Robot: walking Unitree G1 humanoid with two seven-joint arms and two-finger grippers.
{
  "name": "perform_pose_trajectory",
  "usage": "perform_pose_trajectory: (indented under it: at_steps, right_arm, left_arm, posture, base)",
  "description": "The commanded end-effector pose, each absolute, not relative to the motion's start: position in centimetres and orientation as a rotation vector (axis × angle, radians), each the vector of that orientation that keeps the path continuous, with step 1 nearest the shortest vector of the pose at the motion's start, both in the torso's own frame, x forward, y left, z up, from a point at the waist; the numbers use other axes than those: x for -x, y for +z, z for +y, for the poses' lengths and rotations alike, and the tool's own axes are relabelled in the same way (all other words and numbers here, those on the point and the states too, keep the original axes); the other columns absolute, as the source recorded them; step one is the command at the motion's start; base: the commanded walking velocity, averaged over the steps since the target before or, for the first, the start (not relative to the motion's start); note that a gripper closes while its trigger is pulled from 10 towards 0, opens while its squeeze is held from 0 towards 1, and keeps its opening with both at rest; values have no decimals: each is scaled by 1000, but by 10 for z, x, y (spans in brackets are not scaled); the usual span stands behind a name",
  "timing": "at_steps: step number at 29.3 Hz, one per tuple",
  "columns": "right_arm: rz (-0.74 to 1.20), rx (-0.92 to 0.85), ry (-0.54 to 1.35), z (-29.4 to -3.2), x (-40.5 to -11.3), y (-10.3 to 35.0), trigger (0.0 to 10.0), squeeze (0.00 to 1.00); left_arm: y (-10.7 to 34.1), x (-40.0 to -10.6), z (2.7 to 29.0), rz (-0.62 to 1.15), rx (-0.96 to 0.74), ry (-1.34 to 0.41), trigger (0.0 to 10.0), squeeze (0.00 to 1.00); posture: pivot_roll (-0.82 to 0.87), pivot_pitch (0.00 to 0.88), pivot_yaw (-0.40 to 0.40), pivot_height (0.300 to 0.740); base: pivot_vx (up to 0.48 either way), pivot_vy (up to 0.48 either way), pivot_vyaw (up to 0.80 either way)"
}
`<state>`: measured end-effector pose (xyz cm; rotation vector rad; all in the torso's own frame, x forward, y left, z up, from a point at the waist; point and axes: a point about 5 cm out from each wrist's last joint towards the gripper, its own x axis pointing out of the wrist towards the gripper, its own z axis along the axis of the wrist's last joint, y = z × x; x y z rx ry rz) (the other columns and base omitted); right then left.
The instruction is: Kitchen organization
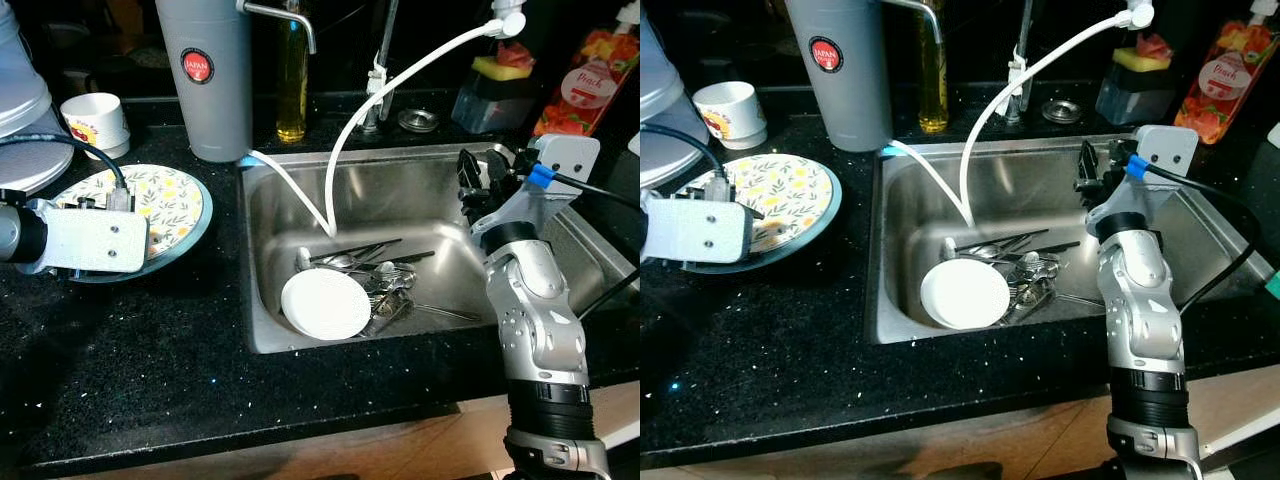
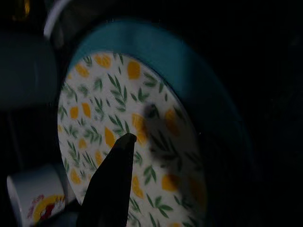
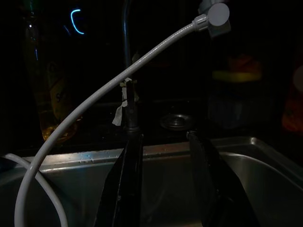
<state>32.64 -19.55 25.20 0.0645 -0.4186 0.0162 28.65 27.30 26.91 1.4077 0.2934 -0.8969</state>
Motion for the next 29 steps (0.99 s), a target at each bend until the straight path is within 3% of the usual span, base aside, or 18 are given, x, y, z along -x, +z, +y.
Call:
perform_pose_trajectory:
  at_steps: [1, 2, 3, 4, 5, 6, 7, 18, 19, 23, 24, 29]
  right_arm:
    - [-427, -66, 20, -196, -326, 253, 10000, 129]
    - [-427, -66, 19, -196, -326, 254, 10000, 129]
    - [-427, -66, 19, -196, -326, 254, 10000, 129]
    - [-428, -67, 19, -196, -326, 253, 10000, 125]
    - [-428, -67, 19, -196, -326, 253, 10000, 129]
    - [-428, -67, 19, -196, -326, 253, 10000, 129]
    - [-428, -67, 18, -196, -327, 254, 10000, 129]
    - [-428, -67, 20, -196, -327, 254, 10000, 129]
    - [-430, -68, 21, -196, -327, 254, 10000, 129]
    - [-430, -68, 21, -196, -327, 254, 10000, 125]
    - [-430, -68, 21, -196, -327, 254, 10000, 125]
    - [-431, -65, 22, -196, -327, 254, 10000, 125]
  left_arm:
    - [245, -288, 284, 426, -1434, -893, 9490, 0]
    - [243, -289, 286, 427, -1440, -876, 8627, 0]
    - [243, -289, 286, 427, -1440, -876, 8627, 0]
    - [243, -291, 285, 419, -1444, -862, 4510, 0]
    - [243, -292, 284, 406, -1445, -847, 1804, 0]
    - [243, -292, 284, 406, -1445, -847, 1804, 0]
    - [243, -295, 282, 383, -1439, -827, 0, 0]
    - [252, -310, 263, 189, -1415, -719, 0, 0]
    - [272, -317, 253, 35, -1409, -648, 0, 0]
    - [296, -325, 244, -139, -1400, -531, 0, 0]
    - [307, -327, 239, -231, -1391, -484, 10000, 0]
    - [305, -316, 215, -294, -1276, -647, 10000, 0]
  posture:
    - [34, 79, -18, 740]
    - [34, 79, -18, 740]
    - [34, 79, -18, 740]
    - [34, 79, -18, 740]
    - [33, 79, -19, 740]
    - [33, 79, -19, 740]
    - [33, 79, -19, 740]
    - [33, 78, -22, 740]
    - [33, 78, -22, 740]
    - [33, 72, -20, 740]
    - [33, 72, -20, 740]
    - [26, 58, -18, 740]
  base:
    - [0, 0, 0]
    - [0, 0, 0]
    - [0, 0, 0]
    - [0, 0, 0]
    - [0, 0, 0]
    - [0, 0, 0]
    - [0, 0, 0]
    - [0, 0, 0]
    - [0, 0, 0]
    - [0, 0, 0]
    - [0, 0, 0]
    - [0, 0, 0]
